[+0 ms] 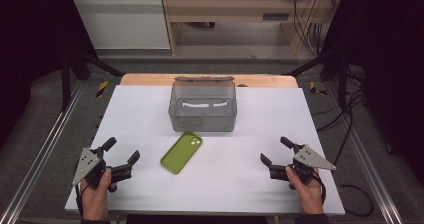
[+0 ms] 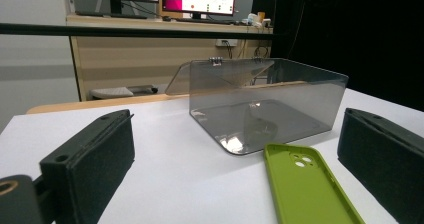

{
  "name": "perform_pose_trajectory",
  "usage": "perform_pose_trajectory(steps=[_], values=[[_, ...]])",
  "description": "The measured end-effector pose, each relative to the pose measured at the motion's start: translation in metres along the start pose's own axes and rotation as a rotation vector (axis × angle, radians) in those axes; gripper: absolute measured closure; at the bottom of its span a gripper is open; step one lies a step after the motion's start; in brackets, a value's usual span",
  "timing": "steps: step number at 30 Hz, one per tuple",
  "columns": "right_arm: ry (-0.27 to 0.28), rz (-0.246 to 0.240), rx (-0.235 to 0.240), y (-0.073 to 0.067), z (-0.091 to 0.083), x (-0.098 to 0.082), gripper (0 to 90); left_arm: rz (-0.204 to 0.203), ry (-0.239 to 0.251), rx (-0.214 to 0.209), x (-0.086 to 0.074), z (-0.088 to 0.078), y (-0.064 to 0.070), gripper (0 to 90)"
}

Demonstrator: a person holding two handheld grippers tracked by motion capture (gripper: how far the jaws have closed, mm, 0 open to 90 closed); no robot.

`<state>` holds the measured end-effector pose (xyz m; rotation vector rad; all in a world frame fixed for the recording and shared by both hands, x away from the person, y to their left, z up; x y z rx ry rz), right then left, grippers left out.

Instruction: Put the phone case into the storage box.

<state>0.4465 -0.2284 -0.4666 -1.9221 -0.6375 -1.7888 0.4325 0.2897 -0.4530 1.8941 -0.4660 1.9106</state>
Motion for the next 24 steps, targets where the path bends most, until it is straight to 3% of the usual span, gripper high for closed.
perform_pose_trajectory(steps=[7,13,14,15,18,24], values=[[-0.003,-0.002,-0.021,-0.001,-0.001,-0.002,5.5,-0.002,-0.037,-0.020,-0.001,0.006,0.007,1.5],[0.000,-0.015,-0.035,-0.001,-0.001,-0.002,5.2,-0.011,-0.116,-0.045,-0.006,0.017,0.023,1.2],[-0.005,-0.015,-0.031,-0.001,-0.001,-0.002,5.2,-0.062,-0.148,-0.014,-0.008,0.025,0.028,1.4],[-0.009,-0.020,-0.033,-0.001,0.000,-0.003,5.1,-0.062,-0.148,-0.014,-0.008,0.025,0.028,2.7],[-0.012,-0.024,-0.035,-0.002,0.001,-0.003,5.0,-0.042,-0.188,-0.027,-0.005,0.041,0.043,2.6],[-0.016,-0.020,-0.042,-0.001,0.001,-0.003,4.5,0.016,-0.242,-0.069,-0.006,0.057,0.054,2.2]])
Point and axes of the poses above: each handheld gripper's, and its own axes: z roughly forward along the jaws, x roughly out of its top, y roughly to its right, the point moved 3 cm from there along z, roughly forward along the jaws, and after that the axes turned 4 degrees about y, right-handed, at the moved point
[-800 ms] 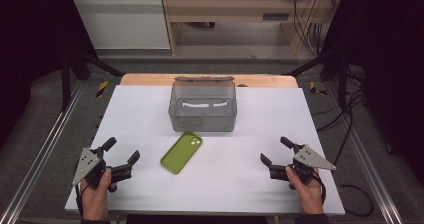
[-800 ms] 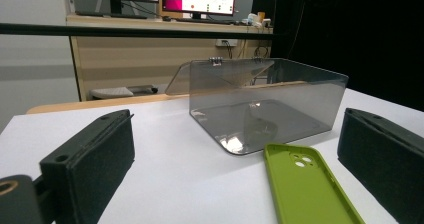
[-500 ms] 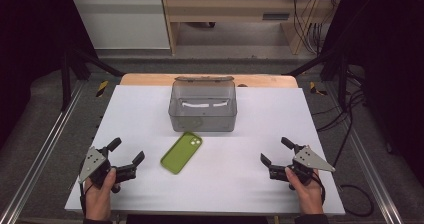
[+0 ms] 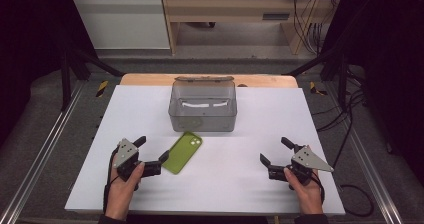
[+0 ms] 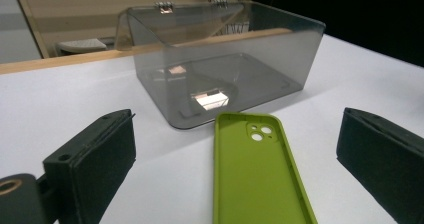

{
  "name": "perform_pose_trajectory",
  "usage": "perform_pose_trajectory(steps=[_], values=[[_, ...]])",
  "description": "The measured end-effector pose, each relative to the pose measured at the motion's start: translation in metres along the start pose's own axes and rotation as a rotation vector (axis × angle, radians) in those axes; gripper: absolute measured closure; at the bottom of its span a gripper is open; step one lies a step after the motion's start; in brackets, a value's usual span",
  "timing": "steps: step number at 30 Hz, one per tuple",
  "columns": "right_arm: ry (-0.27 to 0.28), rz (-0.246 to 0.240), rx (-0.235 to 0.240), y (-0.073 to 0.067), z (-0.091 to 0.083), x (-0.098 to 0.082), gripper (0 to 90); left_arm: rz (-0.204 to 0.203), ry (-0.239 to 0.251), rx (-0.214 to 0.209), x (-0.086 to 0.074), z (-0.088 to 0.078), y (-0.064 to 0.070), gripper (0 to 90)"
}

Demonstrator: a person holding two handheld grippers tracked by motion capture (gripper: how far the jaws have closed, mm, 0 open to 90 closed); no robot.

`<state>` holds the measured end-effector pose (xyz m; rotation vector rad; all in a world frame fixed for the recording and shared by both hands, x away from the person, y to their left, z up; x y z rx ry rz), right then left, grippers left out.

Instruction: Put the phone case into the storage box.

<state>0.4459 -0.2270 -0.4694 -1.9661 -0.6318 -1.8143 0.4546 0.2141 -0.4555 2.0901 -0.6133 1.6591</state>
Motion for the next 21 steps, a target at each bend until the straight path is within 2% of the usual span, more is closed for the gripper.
perform_pose_trajectory(steps=[9,10,13,17,20,21], values=[[-0.024,0.028,-0.020,0.001,0.002,-0.001,4.2,0.013,-0.068,-0.018,0.012,0.029,0.007,1.5],[-0.025,0.029,-0.022,0.001,0.002,-0.001,4.2,0.030,-0.097,-0.029,0.013,0.036,0.013,1.6],[-0.033,0.027,-0.019,0.000,0.003,-0.001,4.2,0.057,-0.133,-0.042,0.014,0.044,0.021,1.8],[-0.042,0.020,-0.024,0.000,0.004,-0.002,4.2,0.102,-0.197,-0.040,0.007,0.052,0.035,2.7],[-0.043,0.015,-0.029,0.001,0.003,-0.002,4.1,0.102,-0.202,-0.046,0.006,0.055,0.039,2.9],[-0.043,0.016,-0.030,0.001,0.002,-0.002,4.1,0.105,-0.219,-0.048,0.006,0.058,0.040,3.2]])
Point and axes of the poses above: each handheld gripper's, and its own axes: z roughly forward along the jaws, x roughly out of its top, y roughly to its right, the point moved 3 cm from there along z, roughly forward along the jaws, and after that the axes turned 4 degrees about y, right-handed, at the moved point
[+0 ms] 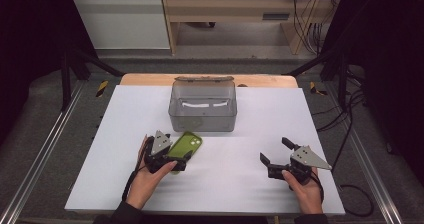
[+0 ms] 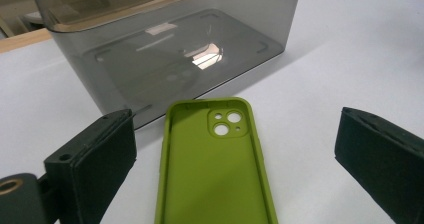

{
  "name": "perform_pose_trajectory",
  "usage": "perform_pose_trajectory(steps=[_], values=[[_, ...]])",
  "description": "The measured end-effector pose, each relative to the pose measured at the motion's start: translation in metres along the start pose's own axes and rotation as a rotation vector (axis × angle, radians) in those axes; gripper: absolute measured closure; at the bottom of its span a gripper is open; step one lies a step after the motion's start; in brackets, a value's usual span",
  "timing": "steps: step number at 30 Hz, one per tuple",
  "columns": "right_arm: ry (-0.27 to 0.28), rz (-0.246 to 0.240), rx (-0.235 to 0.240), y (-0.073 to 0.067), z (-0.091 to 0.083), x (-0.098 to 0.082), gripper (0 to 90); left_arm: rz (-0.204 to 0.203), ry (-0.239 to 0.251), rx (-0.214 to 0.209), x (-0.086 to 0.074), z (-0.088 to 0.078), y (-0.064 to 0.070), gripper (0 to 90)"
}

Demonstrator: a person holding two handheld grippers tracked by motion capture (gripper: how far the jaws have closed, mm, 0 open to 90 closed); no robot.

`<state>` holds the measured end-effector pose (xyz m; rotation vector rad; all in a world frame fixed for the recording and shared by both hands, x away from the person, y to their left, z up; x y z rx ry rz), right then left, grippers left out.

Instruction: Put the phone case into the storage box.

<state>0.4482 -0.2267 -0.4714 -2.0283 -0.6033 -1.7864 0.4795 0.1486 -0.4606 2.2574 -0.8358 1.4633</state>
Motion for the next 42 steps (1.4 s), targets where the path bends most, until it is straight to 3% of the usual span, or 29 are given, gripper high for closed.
perform_pose_trajectory(steps=[9,14,19,24,28,33,38,42], values=[[-0.015,0.000,0.000,0.001,0.001,-0.001,4.0,0.052,-0.114,-0.011,-0.005,0.012,0.000,3.8],[-0.005,-0.001,0.001,0.001,-0.001,-0.001,3.5,0.012,-0.171,-0.007,-0.010,0.017,-0.003,5.4],[-0.013,-0.005,-0.006,0.001,0.001,0.000,3.8,0.023,-0.207,-0.009,-0.014,0.019,-0.002,9.0],[-0.017,-0.005,-0.001,0.000,0.002,0.000,3.8,0.003,-0.227,0.004,-0.017,0.016,-0.004,21.6],[-0.014,-0.007,-0.001,0.000,0.001,0.000,3.8,-0.013,-0.231,0.011,-0.017,0.011,-0.007,38.9],[-0.021,-0.012,0.003,-0.001,0.002,0.000,3.7,-0.008,-0.262,-0.012,-0.018,0.007,-0.005,61.8],[-0.022,-0.008,-0.001,0.000,0.001,-0.001,3.8,-0.030,-0.303,-0.047,-0.025,0.003,-0.003,84.1],[-0.013,-0.004,0.002,0.000,0.000,0.000,3.7,-0.060,-0.307,-0.043,-0.030,-0.005,-0.002,90.0]])
Point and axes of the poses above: each handheld gripper's, and its own axes: z roughly forward along the jaws, x roughly out of its top, y roughly to its right, the point moved 3 cm from there along z, roughly forward along the jaws, and after that the axes turned 4 degrees about y, right-handed, at the moved point
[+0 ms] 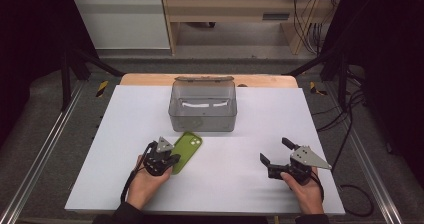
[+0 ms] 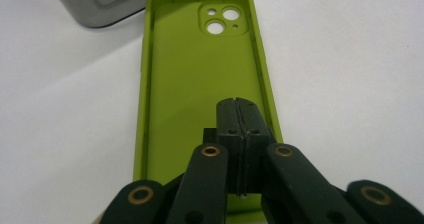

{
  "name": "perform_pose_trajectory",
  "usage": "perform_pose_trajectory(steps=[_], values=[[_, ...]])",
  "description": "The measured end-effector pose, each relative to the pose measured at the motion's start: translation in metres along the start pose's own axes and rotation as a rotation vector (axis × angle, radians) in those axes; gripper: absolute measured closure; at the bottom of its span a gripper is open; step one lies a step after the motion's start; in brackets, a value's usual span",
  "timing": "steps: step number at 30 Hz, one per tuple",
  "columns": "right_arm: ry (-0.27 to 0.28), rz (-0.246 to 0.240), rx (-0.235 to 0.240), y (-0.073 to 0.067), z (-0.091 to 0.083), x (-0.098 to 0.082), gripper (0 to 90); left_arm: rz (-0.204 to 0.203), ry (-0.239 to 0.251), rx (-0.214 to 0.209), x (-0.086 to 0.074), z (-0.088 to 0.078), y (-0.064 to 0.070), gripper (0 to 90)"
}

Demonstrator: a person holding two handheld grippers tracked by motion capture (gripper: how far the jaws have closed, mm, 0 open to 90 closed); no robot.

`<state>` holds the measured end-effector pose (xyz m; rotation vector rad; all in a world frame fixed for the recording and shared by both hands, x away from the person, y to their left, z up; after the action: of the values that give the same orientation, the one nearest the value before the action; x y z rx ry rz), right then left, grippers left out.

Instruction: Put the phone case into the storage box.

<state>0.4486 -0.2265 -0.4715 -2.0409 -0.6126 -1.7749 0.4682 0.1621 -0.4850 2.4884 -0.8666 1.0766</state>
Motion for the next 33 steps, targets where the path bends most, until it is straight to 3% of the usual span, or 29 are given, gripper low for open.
perform_pose_trajectory(steps=[7,11,16,22,33], values=[[-0.009,-0.004,0.003,-0.001,0.002,-0.001,3.7,-0.021,-0.018,-0.024,-0.011,-0.003,0.002,90.0],[-0.014,-0.004,-0.001,-0.001,0.002,-0.001,3.7,-0.016,-0.041,-0.047,-0.015,-0.010,0.004,90.0],[-0.021,0.000,-0.006,0.000,0.002,-0.002,3.6,-0.042,-0.050,-0.076,-0.027,-0.022,0.004,90.0],[-0.031,-0.001,-0.015,0.000,0.003,-0.004,3.6,-0.020,-0.059,-0.067,-0.039,-0.036,0.009,90.0],[-0.022,-0.018,-0.011,-0.001,0.003,-0.003,3.5,-0.024,-0.051,-0.076,-0.060,-0.058,0.018,90.0]])
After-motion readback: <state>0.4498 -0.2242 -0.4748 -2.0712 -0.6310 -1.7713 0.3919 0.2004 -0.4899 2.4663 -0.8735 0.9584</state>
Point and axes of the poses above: each handheld gripper's, and its own axes: z roughly forward along the jaws, x roughly out of its top, y roughly to its right, the point moved 3 cm from there along z, roughly forward along the jaws, and after that the axes turned 4 degrees about y, right-handed, at the moved point
